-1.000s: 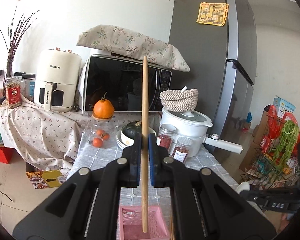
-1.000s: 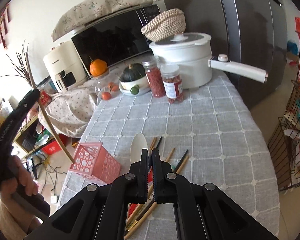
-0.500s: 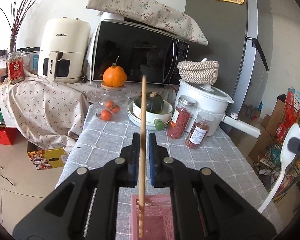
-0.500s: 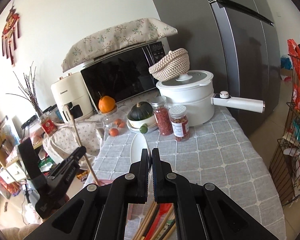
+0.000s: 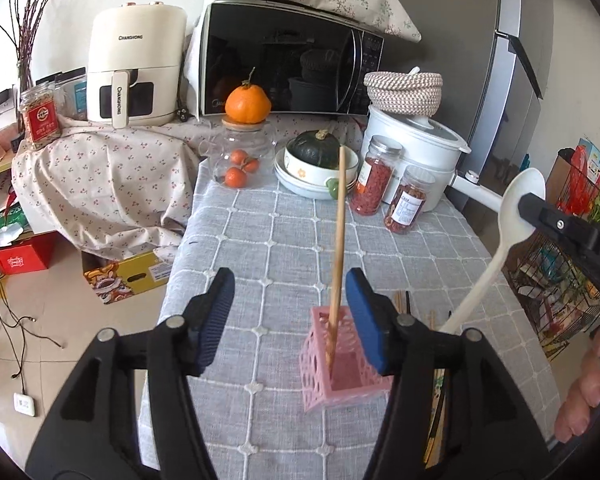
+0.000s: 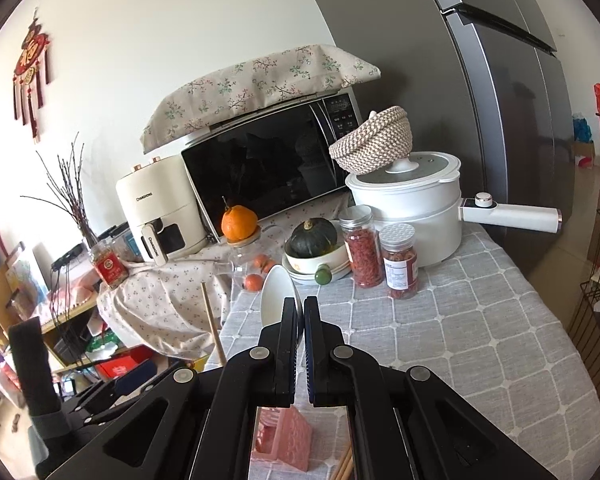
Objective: Organize utensils
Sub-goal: 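Lower the chopstick into the pink basket with the left tool while the right carries the spoon over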
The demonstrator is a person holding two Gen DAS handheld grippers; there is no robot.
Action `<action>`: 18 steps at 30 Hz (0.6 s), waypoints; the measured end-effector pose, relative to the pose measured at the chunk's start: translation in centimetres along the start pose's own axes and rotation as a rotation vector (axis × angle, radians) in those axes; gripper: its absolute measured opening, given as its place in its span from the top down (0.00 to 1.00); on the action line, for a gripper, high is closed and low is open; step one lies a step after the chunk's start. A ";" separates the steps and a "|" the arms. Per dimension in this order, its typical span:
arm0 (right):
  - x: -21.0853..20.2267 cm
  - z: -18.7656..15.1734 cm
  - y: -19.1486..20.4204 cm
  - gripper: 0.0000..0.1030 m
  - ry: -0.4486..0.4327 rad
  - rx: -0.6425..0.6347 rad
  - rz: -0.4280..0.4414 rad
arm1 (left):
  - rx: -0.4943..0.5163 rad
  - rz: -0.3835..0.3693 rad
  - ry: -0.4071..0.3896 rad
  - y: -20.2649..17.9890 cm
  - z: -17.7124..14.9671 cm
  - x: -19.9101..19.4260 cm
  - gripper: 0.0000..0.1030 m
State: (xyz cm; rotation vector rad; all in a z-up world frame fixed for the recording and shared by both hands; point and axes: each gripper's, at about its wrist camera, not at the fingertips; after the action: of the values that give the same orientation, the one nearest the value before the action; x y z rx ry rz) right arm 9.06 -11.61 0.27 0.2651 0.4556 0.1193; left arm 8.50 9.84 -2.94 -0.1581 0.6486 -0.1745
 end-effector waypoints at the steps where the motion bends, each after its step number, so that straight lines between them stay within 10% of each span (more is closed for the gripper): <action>1: 0.4 -0.2 0.3 0.97 -0.001 0.000 -0.006 | 0.000 0.008 0.014 0.2 -0.2 -0.2 0.32; 18: 4.5 -3.4 3.0 0.93 0.076 -0.095 -0.060 | -0.052 0.029 0.201 1.9 -2.1 0.3 0.21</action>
State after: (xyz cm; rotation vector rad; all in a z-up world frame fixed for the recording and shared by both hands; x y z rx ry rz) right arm 11.40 -7.16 -3.75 0.1540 0.5313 0.0922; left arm 7.67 11.40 -5.18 -0.1828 0.8556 -0.1467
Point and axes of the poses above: each gripper's, at about its wrist camera, not at the fingertips, and x roughly the way its jaws point, y to its left, z to its top, and after that the axes turned 7 degrees about -z, right-handed
